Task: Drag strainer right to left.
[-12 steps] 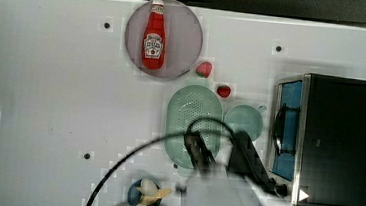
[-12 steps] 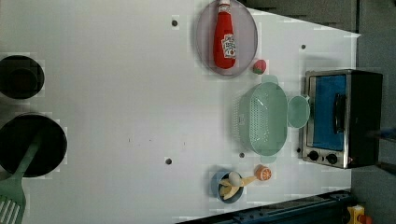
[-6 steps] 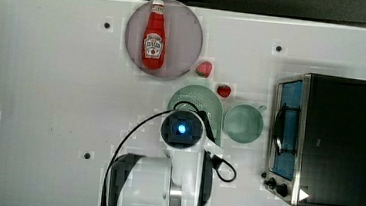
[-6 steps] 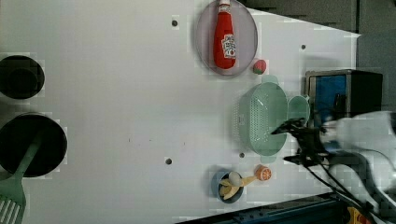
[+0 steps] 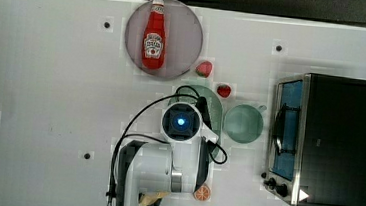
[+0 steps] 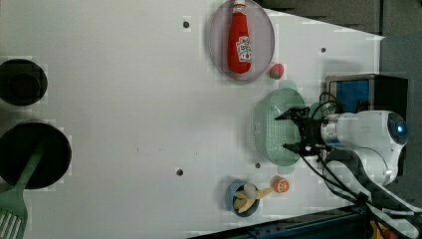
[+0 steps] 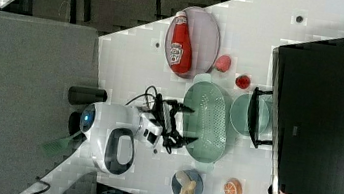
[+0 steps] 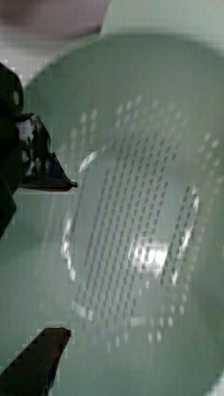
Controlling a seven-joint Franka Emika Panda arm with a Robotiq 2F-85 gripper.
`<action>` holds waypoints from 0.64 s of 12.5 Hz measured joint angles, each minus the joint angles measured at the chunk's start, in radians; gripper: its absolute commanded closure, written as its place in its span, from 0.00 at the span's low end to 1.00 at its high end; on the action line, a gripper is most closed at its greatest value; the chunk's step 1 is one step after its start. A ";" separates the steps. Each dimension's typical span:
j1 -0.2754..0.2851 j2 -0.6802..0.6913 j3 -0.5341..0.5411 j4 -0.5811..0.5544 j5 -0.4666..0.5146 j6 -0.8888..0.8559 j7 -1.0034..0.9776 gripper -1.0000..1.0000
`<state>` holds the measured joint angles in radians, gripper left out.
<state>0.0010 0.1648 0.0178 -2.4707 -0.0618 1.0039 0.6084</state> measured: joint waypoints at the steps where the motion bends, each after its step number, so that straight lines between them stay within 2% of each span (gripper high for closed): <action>1: -0.001 0.024 -0.002 0.006 0.000 0.047 0.040 0.00; 6: 0.013 0.218 -0.030 0.012 -0.006 0.220 0.164 0.00; 8: 0.018 0.233 -0.010 -0.023 0.002 0.230 0.178 0.00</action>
<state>0.0187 0.3982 0.0078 -2.4941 -0.0595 1.2344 0.7861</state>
